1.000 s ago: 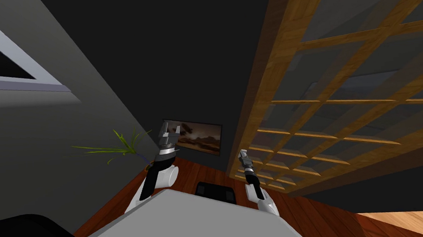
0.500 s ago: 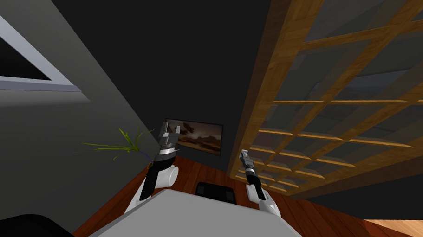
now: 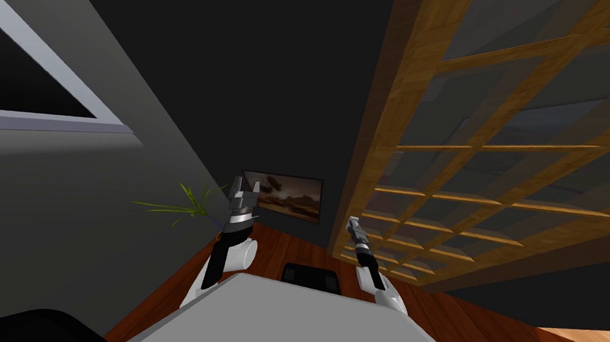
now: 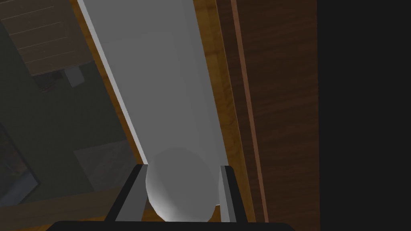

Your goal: Pull the door open

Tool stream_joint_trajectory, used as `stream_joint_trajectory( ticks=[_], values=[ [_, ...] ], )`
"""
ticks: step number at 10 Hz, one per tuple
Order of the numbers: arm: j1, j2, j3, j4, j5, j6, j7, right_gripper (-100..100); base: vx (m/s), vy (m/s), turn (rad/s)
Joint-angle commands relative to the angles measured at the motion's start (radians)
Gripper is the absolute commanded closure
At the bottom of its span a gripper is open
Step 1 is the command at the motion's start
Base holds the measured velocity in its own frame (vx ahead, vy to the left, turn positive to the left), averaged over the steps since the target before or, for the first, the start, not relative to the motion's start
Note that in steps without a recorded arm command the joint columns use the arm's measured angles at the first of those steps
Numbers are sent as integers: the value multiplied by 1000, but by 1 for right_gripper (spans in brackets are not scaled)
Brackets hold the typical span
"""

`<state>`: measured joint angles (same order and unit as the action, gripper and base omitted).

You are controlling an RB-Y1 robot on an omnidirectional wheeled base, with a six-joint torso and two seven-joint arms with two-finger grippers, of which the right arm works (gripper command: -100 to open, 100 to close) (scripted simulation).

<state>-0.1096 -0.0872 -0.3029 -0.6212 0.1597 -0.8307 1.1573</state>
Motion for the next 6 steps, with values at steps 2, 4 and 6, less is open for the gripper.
stream_joint_trajectory(
  ticks=[2,4,6],
  values=[
    [-2,-1,9,8,-16,-4,-73,100,-17,0,57],
    [-1,-4,11,9,-24,-5,-110,100,-20,-4,44],
    [0,-10,17,12,-43,-7,-174,100,-18,-1,59]
  ],
)
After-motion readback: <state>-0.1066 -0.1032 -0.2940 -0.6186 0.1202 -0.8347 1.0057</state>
